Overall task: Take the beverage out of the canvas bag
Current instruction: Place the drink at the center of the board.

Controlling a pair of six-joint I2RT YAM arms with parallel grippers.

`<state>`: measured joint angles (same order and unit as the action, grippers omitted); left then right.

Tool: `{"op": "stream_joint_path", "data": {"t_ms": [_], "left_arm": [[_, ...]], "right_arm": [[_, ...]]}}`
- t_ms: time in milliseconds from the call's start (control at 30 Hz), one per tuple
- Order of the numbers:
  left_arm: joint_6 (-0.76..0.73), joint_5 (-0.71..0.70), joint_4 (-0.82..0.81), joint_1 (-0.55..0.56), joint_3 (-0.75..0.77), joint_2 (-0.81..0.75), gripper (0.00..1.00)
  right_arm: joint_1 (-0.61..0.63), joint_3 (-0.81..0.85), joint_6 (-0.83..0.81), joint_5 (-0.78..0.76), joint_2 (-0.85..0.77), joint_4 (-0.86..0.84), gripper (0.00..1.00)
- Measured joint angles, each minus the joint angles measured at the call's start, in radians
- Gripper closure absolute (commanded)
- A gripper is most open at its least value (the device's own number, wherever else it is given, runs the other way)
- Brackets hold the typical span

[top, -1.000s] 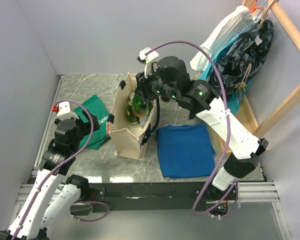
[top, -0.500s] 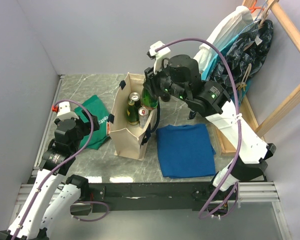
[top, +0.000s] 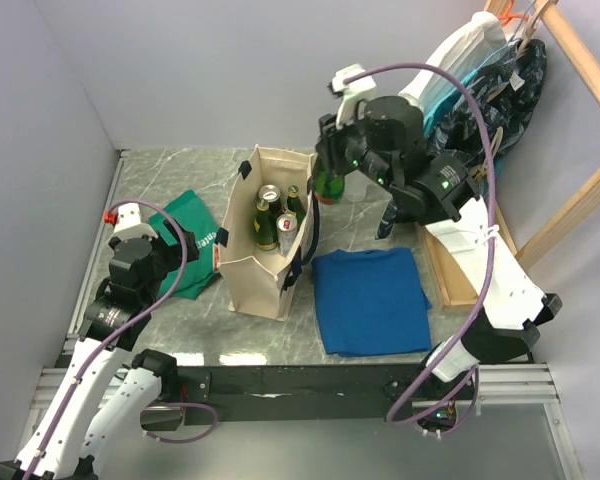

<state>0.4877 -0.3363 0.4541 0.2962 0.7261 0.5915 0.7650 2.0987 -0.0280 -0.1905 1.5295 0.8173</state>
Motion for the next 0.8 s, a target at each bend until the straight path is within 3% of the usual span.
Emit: {"op": "stream_joint_path", "data": {"t_ms": [367, 800], "left_arm": [[0.0, 0.004, 0.0, 0.0, 0.0, 0.0, 0.04], [0.0, 0.018, 0.0, 0.0, 0.0, -0.008, 0.04]], "right_arm": [[-0.175, -0.156, 0.038, -0.019, -0.014, -0.11, 1.0], [-0.235, -0.497, 0.128, -0.036, -0.017, -0.374, 1.0]]}}
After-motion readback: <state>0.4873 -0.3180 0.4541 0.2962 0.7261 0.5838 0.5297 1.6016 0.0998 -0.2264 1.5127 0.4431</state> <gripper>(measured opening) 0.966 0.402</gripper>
